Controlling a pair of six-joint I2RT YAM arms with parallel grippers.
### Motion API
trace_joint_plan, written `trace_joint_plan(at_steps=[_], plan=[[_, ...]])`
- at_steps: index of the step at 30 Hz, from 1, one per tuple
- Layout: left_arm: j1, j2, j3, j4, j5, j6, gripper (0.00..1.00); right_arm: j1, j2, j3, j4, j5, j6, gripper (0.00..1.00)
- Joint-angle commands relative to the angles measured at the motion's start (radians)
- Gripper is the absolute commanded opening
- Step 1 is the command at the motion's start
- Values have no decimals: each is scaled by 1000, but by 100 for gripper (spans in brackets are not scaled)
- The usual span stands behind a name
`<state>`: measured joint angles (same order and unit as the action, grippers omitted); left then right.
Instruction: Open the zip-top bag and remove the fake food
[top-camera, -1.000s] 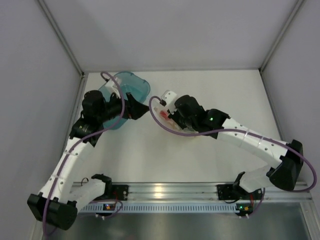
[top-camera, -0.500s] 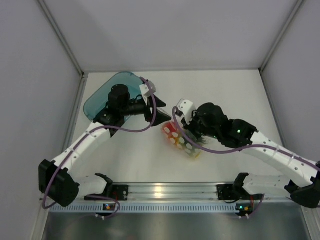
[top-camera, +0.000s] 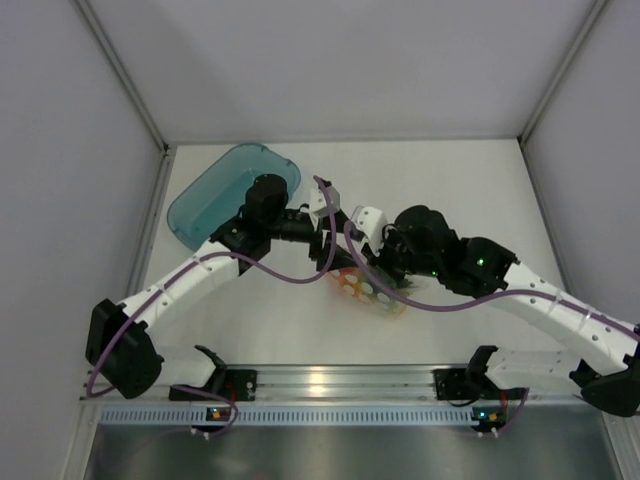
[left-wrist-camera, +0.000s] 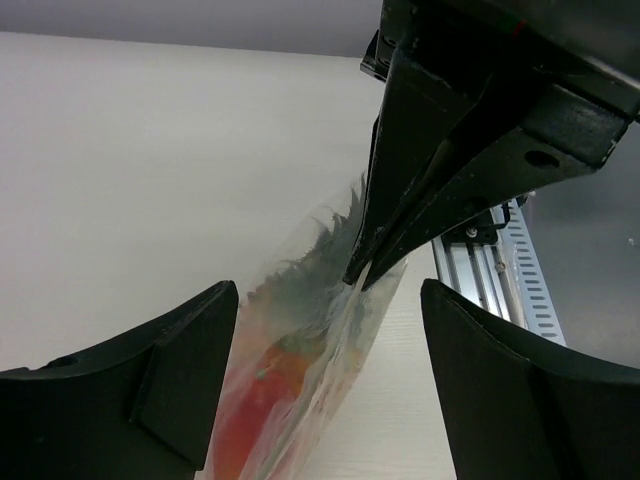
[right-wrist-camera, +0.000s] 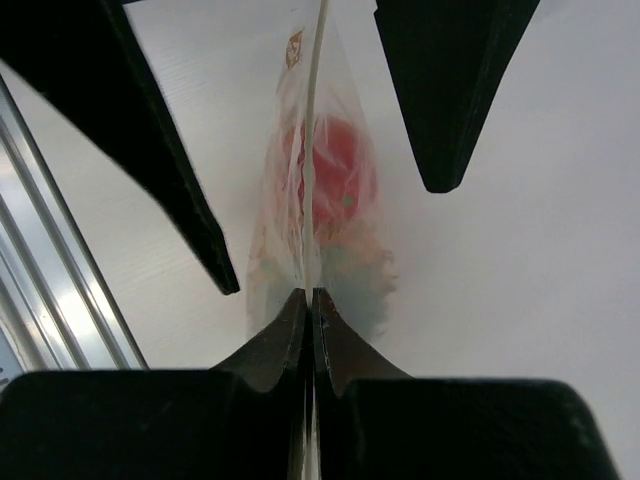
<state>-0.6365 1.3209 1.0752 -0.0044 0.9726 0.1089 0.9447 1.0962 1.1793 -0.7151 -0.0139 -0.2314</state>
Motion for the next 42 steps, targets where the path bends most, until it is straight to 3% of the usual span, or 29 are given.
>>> trace_joint_plan(at_steps=[1,4,8,9,10,11,13,14,16,19,20,21,23,26,34,42], plan=[[-14,14,29,20,46,67,79,-7,-9,77,19,-44,-31,0],[-23,37,29,-2,37,80,66,-7,-10,94,26,-52,-37,0],[-26,57,31,-26,6,81,64,-7,2,114,17,-52,-45,0],[-26,60,32,-35,-1,86,56,-7,4,114,20,-49,-45,0],[-26,60,34,-40,-3,84,41,-6,4,112,23,-41,-43,0],[-26,58,35,-39,-11,83,15,-7,2,106,28,-32,-42,0],[-26,44,34,-40,-15,81,8,-7,2,100,42,-29,-40,1],[-26,38,34,-39,-18,80,0,-6,-1,91,48,-26,-37,3],[-26,18,25,-40,-47,75,0,-7,-9,74,71,-20,-29,7],[-26,-20,5,-40,-71,68,0,-7,-44,43,111,-8,0,36],[-26,-28,-1,-40,-74,64,0,-7,-76,16,146,8,10,54],[-28,-46,-4,-42,-72,60,0,-7,-97,0,170,8,36,61],[-28,-60,-9,-42,-92,48,0,-11,-169,-49,236,75,69,74],[-28,-103,-8,-40,-109,25,0,-18,-290,-125,305,113,110,85],[-28,-186,22,-40,-144,-14,0,-21,-609,-300,416,120,205,86],[-28,-221,57,-39,-64,-49,0,-21,-690,-337,499,-70,224,75]])
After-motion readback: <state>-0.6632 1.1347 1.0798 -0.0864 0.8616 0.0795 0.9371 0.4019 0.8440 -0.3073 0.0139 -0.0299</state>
